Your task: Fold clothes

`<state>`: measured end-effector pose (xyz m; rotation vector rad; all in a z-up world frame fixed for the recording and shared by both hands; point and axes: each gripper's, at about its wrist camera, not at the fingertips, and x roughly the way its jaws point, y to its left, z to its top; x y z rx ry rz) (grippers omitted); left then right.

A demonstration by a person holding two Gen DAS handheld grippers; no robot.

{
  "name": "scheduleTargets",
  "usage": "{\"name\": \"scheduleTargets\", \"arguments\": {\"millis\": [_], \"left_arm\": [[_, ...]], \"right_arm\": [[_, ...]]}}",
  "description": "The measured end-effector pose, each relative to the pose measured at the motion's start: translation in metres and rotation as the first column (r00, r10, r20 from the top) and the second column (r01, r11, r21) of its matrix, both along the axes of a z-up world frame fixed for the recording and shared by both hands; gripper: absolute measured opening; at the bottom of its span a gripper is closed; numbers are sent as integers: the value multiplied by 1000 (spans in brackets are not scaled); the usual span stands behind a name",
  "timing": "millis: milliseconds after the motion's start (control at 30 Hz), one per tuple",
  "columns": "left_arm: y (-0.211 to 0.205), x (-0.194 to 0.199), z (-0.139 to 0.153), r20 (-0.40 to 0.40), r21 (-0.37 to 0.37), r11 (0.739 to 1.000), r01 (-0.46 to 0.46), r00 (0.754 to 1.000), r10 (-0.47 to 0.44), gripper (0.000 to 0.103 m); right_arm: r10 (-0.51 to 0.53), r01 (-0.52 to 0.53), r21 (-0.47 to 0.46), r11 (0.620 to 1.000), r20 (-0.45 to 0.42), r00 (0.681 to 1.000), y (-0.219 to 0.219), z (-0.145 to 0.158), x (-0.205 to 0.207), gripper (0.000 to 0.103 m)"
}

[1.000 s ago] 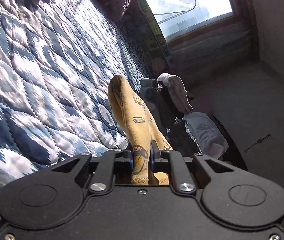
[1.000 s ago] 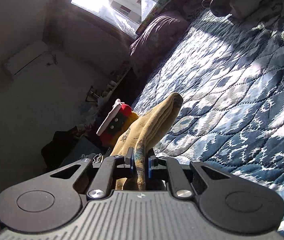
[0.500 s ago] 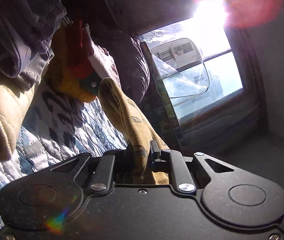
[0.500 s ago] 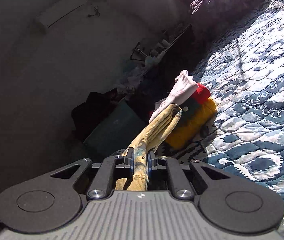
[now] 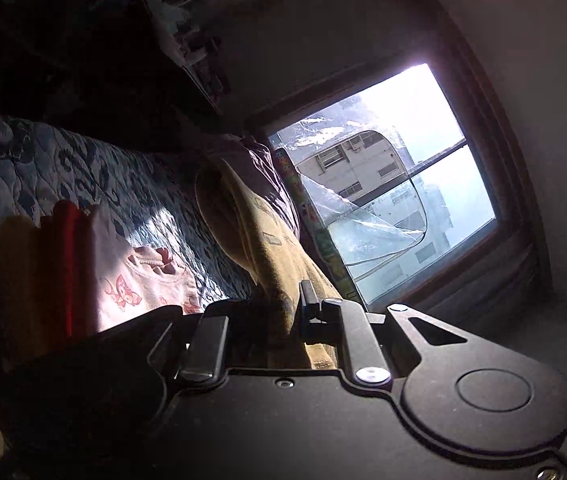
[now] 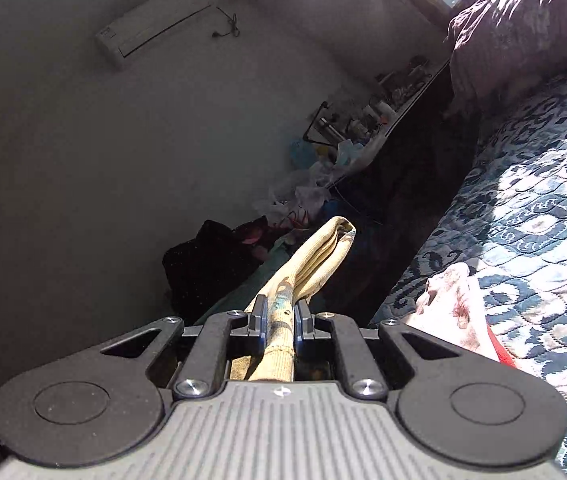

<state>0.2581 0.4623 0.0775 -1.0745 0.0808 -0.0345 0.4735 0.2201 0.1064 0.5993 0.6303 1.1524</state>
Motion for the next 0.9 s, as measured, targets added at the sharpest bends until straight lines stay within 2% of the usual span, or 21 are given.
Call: {"name": "scheduleTargets", "arguments": {"millis": [33, 67, 100, 133, 167, 233, 333, 400, 500, 533, 600, 667, 700, 767, 833, 900], "left_arm": [[4, 13, -8, -41, 9, 1000, -12, 999, 12, 15], [4, 25, -22, -164, 37, 999, -23, 986, 28, 24], [4, 37, -35, -285, 66, 997, -30, 957, 48, 41], [3, 49, -48, -402, 96, 995, -33, 913, 70, 42], [0, 46, -55, -385, 117, 992, -42, 919, 85, 35], [-8, 37, -62, -354, 158, 986, -57, 929, 110, 38], [-20, 19, -60, -329, 212, 974, -79, 933, 147, 44], [-29, 7, -58, -330, 237, 967, -93, 929, 170, 51], [-49, -10, -54, -350, 279, 956, -90, 918, 188, 53], [-58, -19, -52, -357, 287, 955, -74, 917, 178, 54], [-79, -38, -53, -386, 291, 956, -25, 912, 142, 63], [-102, -54, -57, -417, 297, 954, 35, 904, 97, 71], [-115, -62, -59, -431, 302, 951, 65, 899, 75, 78], [-153, -80, -62, -463, 329, 928, 174, 886, -2, 84], [-188, -94, -62, -488, 357, 891, 281, 869, -78, 87], [-222, -108, -57, -497, 408, 852, 327, 863, -93, 94]], "right_arm": [[-68, 64, -107, 992, -26, 997, 10, -15, 9, 26], [-136, 123, -214, 969, -44, 990, 20, -30, 18, 33], [-176, 151, -309, 939, -54, 983, 27, -43, 23, 33], [-190, 162, -401, 902, -31, 981, 36, -59, 22, 33], [-172, 158, -407, 900, 1, 985, 37, -64, 18, 33], [-154, 170, -364, 916, 74, 985, 30, -66, 2, 33], [-181, 189, -292, 937, 56, 982, 1, -67, -11, 35], [-203, 212, -313, 926, 61, 977, -21, -68, -22, 36], [-208, 205, -341, 917, 30, 978, -62, -70, -47, 37], [-202, 189, -360, 914, 4, 979, -76, -70, -57, 42], [-192, 162, -397, 904, -36, 981, -104, -70, -80, 52], [-189, 155, -426, 891, -40, 981, -138, -67, -110, 60], [-196, 166, -469, 867, -16, 980, -158, -63, -131, 63], [-241, 216, -544, 811, 27, 970, -187, -53, -161, 72], [-290, 269, -579, 770, 59, 955, -216, -42, -192, 77], [-342, 324, -590, 740, 86, 936, -248, -32, -228, 88]]}}
